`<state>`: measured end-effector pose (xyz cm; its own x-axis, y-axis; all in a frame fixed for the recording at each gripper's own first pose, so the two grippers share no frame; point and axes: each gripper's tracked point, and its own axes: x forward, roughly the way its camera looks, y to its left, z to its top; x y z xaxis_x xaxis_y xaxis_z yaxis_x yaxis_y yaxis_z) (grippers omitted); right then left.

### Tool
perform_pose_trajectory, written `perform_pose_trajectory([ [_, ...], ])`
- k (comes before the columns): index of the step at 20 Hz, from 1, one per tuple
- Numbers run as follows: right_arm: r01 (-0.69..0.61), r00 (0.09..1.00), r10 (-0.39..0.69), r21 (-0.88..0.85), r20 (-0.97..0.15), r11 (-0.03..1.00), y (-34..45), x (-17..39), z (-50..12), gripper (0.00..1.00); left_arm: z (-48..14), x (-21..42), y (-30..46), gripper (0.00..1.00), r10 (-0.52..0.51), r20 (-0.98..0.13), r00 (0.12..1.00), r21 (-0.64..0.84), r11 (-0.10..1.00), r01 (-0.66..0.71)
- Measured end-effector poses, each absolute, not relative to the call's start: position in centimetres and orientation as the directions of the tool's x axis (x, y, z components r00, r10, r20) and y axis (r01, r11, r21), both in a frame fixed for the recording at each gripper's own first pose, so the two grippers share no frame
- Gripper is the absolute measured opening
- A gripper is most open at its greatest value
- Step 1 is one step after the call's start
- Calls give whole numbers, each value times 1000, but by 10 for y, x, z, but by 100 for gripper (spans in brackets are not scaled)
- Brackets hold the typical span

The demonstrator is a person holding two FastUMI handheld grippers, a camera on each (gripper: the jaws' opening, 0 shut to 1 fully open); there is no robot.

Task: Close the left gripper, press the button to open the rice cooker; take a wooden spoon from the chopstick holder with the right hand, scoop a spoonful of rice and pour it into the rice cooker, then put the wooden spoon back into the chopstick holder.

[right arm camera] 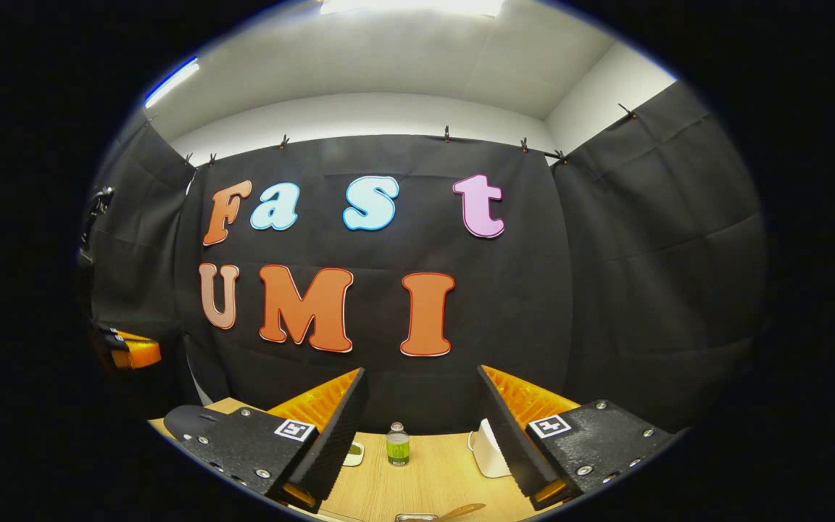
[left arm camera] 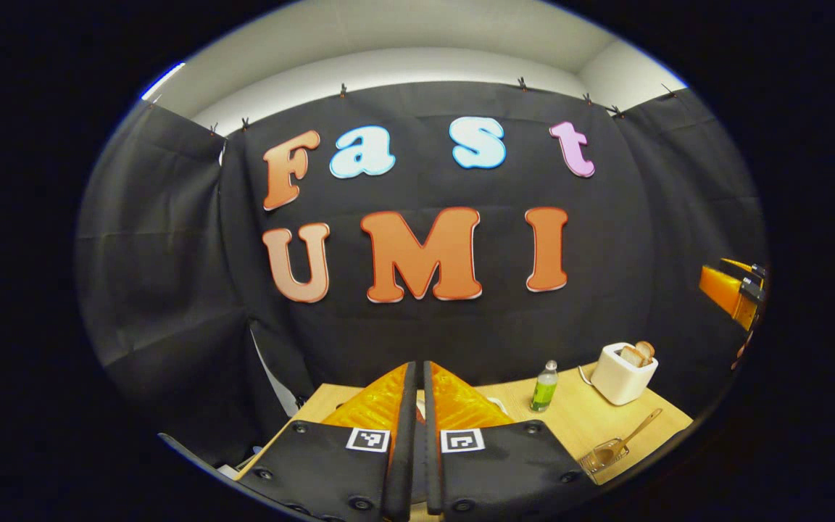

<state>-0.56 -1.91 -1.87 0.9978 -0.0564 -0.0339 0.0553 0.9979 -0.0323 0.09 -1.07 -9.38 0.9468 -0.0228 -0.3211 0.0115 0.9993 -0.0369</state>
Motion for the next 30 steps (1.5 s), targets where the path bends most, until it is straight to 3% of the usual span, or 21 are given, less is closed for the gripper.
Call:
perform_pose_trajectory([
  [3, 67, 997, -68, -32, -37, 997, -23, -6, -20, 92, -131, 4, 2, 15, 3, -458, 889, -81, 996, -46],
  [6, 78, 996, -79, -38, -44, 996, -28, -7, -22, 92, -165, 1, 2, 14, -42, -586, 809, -170, 983, -73],
  [12, 88, 993, -92, -57, -77, 995, -31, -8, -36, 96, -224, -8, 13, 10, -94, -779, 619, -265, 946, -189],
  [14, 81, 991, -87, -61, -100, 995, -30, -7, -44, 96, -243, -13, 19, 13, -103, -828, 551, -270, 935, -230],
  [16, 90, 988, -97, -64, -119, 994, -33, -7, -50, 92, -262, -18, 24, 16, -130, -865, 485, -290, 917, -273],
  [17, 95, 987, -103, -65, -124, 993, -35, -7, -52, 92, -272, -21, 24, 10, -148, -879, 454, -307, 903, -301],
  [19, 107, 984, -115, -68, -133, 992, -36, -8, -58, 92, -291, -29, 29, 16, -167, -908, 384, -310, 885, -347],
  [21, 120, 981, -129, -71, -148, 990, -41, -7, -64, 92, -308, -35, 34, 10, -179, -927, 329, -303, 876, -375],
  [25, 147, 970, -155, -58, -185, 987, -48, -8, -80, 92, -332, -40, 39, 16, -193, -948, 255, -290, 856, -428],
  [28, 165, 963, -173, -56, -209, 985, -54, -10, -90, 92, -346, -46, 39, 16, -199, -956, 215, -278, 847, -454],
  [30, 174, 957, -184, -65, -222, 983, -57, -10, -96, 92, -350, -52, 36, 10, -211, -960, 186, -276, 836, -474],
])
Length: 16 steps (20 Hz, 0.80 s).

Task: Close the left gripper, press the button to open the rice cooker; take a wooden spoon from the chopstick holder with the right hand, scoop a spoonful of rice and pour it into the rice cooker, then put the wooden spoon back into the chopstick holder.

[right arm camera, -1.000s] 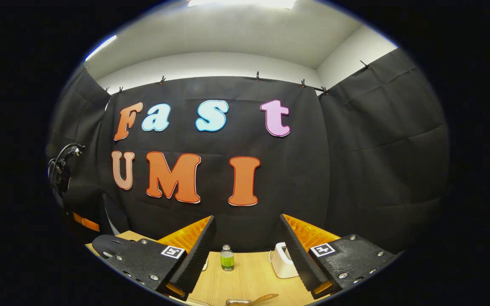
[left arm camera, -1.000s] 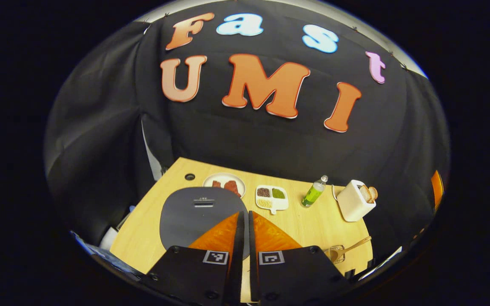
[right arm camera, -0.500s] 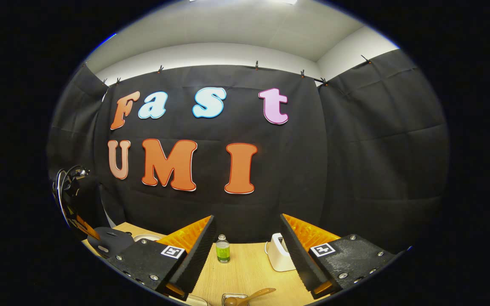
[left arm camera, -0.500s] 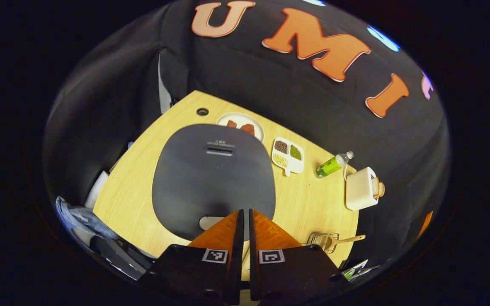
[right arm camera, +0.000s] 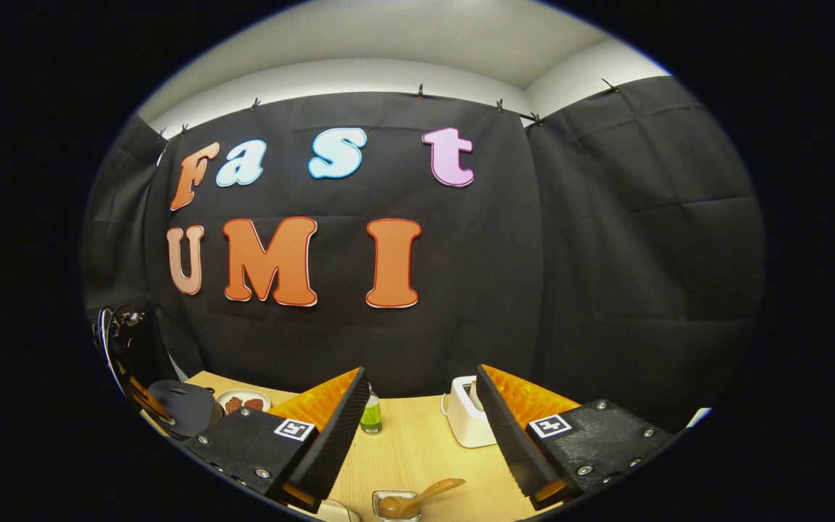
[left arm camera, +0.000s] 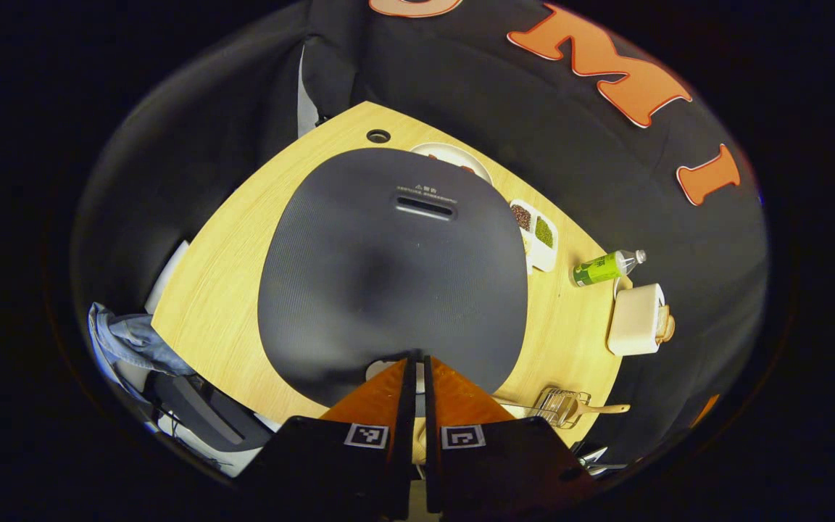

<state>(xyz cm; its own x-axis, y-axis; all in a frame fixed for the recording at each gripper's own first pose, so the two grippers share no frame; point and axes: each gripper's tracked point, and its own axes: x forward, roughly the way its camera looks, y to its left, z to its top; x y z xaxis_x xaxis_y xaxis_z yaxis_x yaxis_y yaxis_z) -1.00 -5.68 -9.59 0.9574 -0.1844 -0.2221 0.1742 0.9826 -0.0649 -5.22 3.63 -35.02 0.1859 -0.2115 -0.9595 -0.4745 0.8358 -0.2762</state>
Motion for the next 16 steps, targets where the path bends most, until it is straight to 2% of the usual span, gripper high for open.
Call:
perform_pose_trajectory([
  [1, 178, 955, -189, -69, -229, 982, -58, -10, -99, 92, -351, -46, 40, 15, -210, -956, 204, -285, 830, -480],
  [2, 182, 953, -194, -72, -235, 981, -60, -10, -103, 96, -352, -50, 41, 14, -219, -958, 187, -284, 823, -491],
  [3, 183, 949, -196, -75, -245, 980, -61, -11, -107, 92, -354, -48, 44, 12, -222, -957, 189, -288, 815, -503],
  [6, 181, 941, -192, -65, -279, 981, -59, -12, -120, 92, -353, -52, 44, 5, -249, -950, 188, -312, 794, -522],
  [9, 190, 918, -189, -34, -348, 981, -61, -15, -143, 92, -358, -53, 42, 7, -228, -952, 203, -301, 820, -487],
  [10, 198, 909, -194, -28, -369, 980, -63, -17, -150, 92, -355, -53, 41, 4, -217, -952, 217, -296, 831, -470],
  [11, 206, 901, -199, -23, -385, 978, -67, -19, -154, 92, -353, -52, 41, 7, -201, -950, 238, -292, 843, -452],
  [13, 221, 888, -207, -12, -411, 975, -74, -23, -162, 92, -343, -51, 42, 7, -169, -945, 282, -283, 852, -439],
  [14, 228, 881, -211, -9, -423, 974, -78, -25, -167, 92, -336, -49, 43, 4, -151, -939, 310, -283, 851, -442],
  [16, 243, 866, -219, -5, -450, 970, -85, -30, -177, 92, -319, -43, 45, 7, -110, -918, 382, -281, 858, -430],
])
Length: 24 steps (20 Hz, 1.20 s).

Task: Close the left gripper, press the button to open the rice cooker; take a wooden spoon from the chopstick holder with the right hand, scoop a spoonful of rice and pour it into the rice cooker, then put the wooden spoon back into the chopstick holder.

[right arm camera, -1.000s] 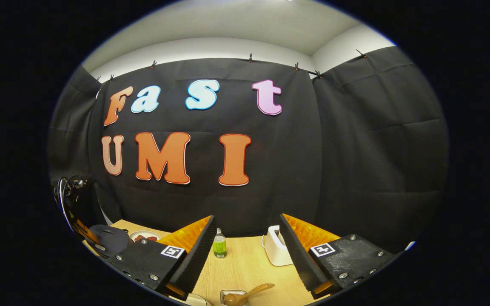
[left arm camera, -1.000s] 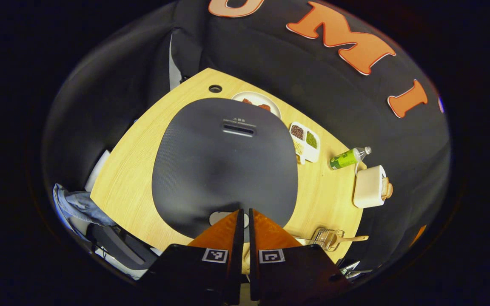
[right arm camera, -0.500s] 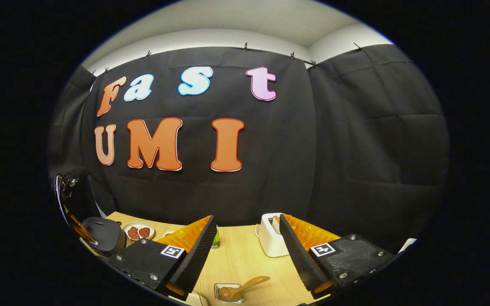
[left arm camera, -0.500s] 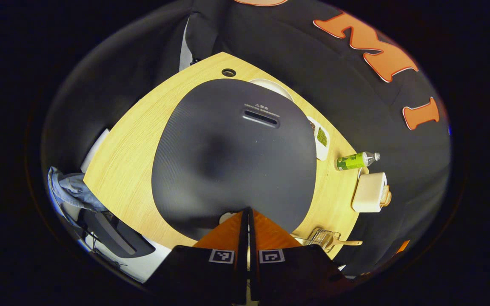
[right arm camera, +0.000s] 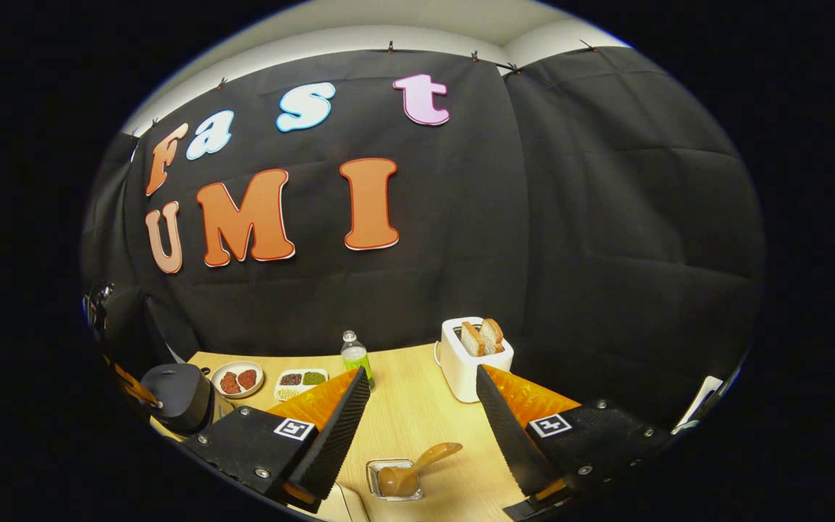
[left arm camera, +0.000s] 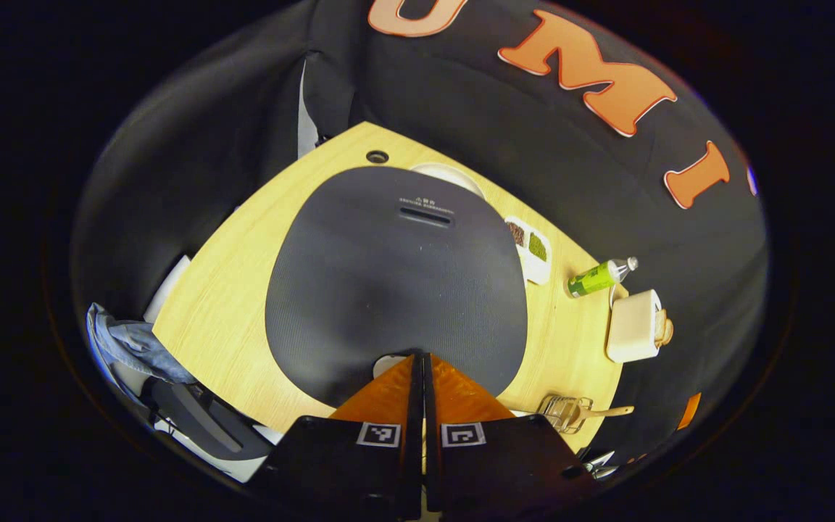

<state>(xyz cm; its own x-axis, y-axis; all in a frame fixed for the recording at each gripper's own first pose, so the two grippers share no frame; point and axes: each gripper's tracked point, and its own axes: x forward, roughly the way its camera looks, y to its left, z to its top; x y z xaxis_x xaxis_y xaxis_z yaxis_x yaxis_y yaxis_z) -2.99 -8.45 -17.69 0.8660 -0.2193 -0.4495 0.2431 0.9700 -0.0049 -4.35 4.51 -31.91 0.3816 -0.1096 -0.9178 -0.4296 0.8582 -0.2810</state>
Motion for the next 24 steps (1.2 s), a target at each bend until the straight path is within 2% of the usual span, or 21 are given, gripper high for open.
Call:
perform_pose_trajectory([
  [6, 285, 804, -202, 63, -560, 956, -91, -46, -218, 92, -253, -6, 61, 4, 48, -771, 634, -204, 926, -319],
  [8, 305, 783, -190, 100, -592, 947, -91, -52, -229, 92, -230, 6, 69, 7, 106, -701, 705, -169, 936, -309],
  [10, 323, 766, -185, 119, -616, 939, -93, -56, -239, 92, -206, 13, 81, 4, 164, -617, 769, -120, 947, -298],
  [11, 329, 759, -184, 124, -625, 936, -93, -59, -244, 92, -193, 18, 82, 7, 185, -571, 800, -106, 950, -295],
  [14, 339, 738, -164, 149, -655, 929, -91, -63, -257, 90, -166, 21, 79, 7, 209, -481, 852, -93, 954, -286],
  [19, 338, 692, -119, 174, -712, 925, -80, -69, -288, 90, -150, 15, 74, 7, 210, -427, 879, -73, 961, -265],
  [20, 336, 682, -113, 173, -723, 926, -78, -69, -294, 90, -143, 11, 72, 11, 210, -412, 887, -69, 963, -260],
  [21, 334, 671, -107, 171, -733, 927, -77, -71, -301, 89, -138, 9, 71, 20, 210, -395, 895, -65, 965, -255],
  [22, 335, 661, -104, 169, -743, 927, -77, -71, -307, 89, -130, 4, 71, 25, 216, -376, 901, -56, 965, -255],
  [23, 338, 648, -99, 169, -755, 926, -77, -73, -314, 89, -127, 0, 71, 41, 223, -362, 905, -44, 966, -255],
  [24, 338, 639, -90, 174, -764, 925, -76, -73, -322, 89, -124, -1, 71, 45, 228, -353, 907, -31, 966, -255],
])
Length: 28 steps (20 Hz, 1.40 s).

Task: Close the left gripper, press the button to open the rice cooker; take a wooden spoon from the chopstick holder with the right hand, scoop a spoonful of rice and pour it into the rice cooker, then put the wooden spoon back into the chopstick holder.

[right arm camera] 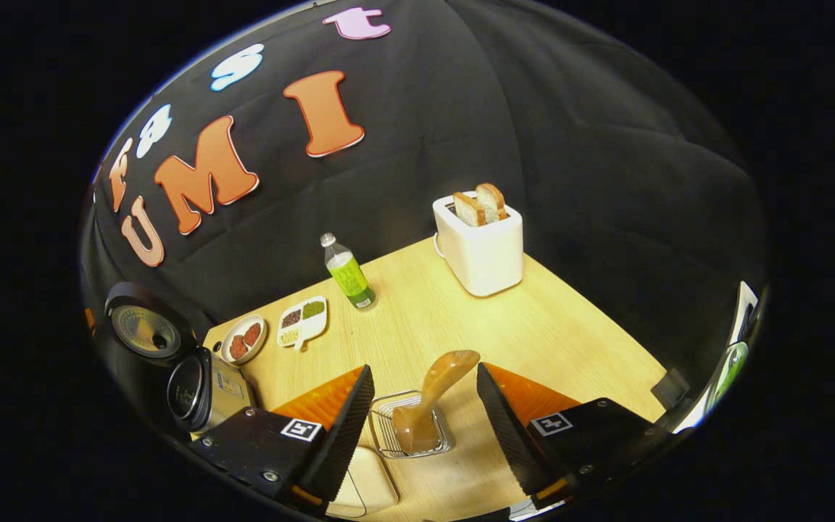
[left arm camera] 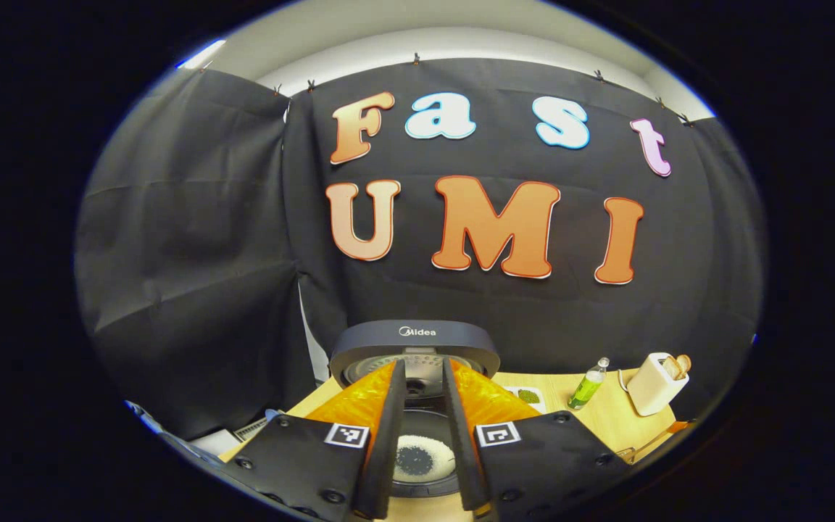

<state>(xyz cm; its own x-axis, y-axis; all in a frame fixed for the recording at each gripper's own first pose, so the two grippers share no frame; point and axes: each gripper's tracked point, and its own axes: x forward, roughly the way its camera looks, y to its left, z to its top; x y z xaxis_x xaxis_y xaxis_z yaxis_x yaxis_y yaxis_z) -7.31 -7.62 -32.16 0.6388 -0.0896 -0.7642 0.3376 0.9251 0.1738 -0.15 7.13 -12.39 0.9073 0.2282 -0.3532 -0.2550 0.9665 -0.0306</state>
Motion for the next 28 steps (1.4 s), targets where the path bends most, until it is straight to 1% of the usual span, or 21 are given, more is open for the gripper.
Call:
perform_pose_trajectory([
  [1, 335, 631, -75, 183, -772, 924, -73, -74, -329, 89, -122, -5, 71, 55, 237, -347, 907, -12, 966, -257],
  [2, 332, 622, -61, 192, -781, 923, -70, -73, -336, 89, -120, -9, 69, 57, 244, -345, 906, 1, 966, -260],
  [5, 339, 587, -34, 207, -809, 918, -67, -77, -359, 87, -121, -20, 64, 57, 257, -353, 900, 25, 964, -266],
  [7, 355, 569, -27, 215, -822, 910, -69, -77, -371, 85, -120, -29, 63, 52, 278, -359, 891, 50, 959, -279],
  [8, 362, 555, -25, 215, -831, 907, -70, -76, -380, 78, -119, -33, 63, 52, 288, -360, 887, 60, 956, -287],
  [9, 371, 542, -24, 213, -840, 904, -71, -77, -386, 75, -117, -38, 61, 52, 296, -363, 884, 67, 954, -291],
  [10, 380, 533, -28, 210, -846, 901, -73, -77, -391, 63, -116, -41, 60, 52, 305, -364, 880, 77, 951, -298],
  [11, 383, 527, -24, 212, -849, 899, -72, -75, -395, 57, -117, -45, 58, 52, 314, -366, 876, 84, 949, -305],
  [12, 382, 527, -14, 222, -850, 897, -71, -73, -398, 48, -116, -48, 56, 52, 323, -368, 872, 92, 946, -311],
  [13, 382, 528, -4, 233, -849, 895, -70, -72, -399, 45, -116, -50, 53, 52, 329, -371, 868, 100, 944, -315],
  [14, 382, 529, 4, 242, -849, 892, -69, -71, -401, 35, -113, -48, 49, 54, 331, -373, 867, 104, 943, -316],
  [15, 384, 532, 13, 255, -846, 887, -67, -71, -401, 38, -112, -50, 46, 53, 333, -375, 865, 110, 943, -315],
  [18, 397, 540, 39, 295, -841, 869, -62, -70, -402, 24, -113, -52, 32, 52, 334, -385, 861, 132, 943, -306],
  [19, 396, 539, 43, 298, -841, 868, -62, -72, -401, 22, -114, -53, 27, 52, 329, -392, 859, 138, 944, -299],
  [20, 395, 540, 46, 301, -841, 868, -62, -74, -401, 17, -116, -53, 22, 52, 321, -397, 860, 140, 947, -289],
  [21, 397, 541, 47, 304, -840, 866, -62, -76, -400, 17, -116, -53, 18, 56, 308, -399, 864, 138, 951, -275],
  [22, 404, 540, 47, 308, -840, 861, -62, -77, -400, 15, -118, -50, 13, 58, 293, -398, 869, 135, 956, -261],
  [25, 431, 526, 30, 297, -850, 852, -61, -85, -394, 12, -123, -42, 3, 58, 225, -397, 890, 126, 974, -190],
  [26, 436, 540, 14, 293, -842, 851, -61, -85, -387, 12, -124, -37, 1, 51, 201, -395, 896, 129, 978, -163],
  [27, 436, 557, 1, 293, -831, 851, -60, -84, -378, 12, -124, -33, 2, 58, 183, -387, 904, 134, 981, -142],
  [28, 434, 573, -10, 293, -819, 852, -59, -82, -368, 12, -123, -28, 3, 51, 165, -377, 911, 134, 983, -123],
])
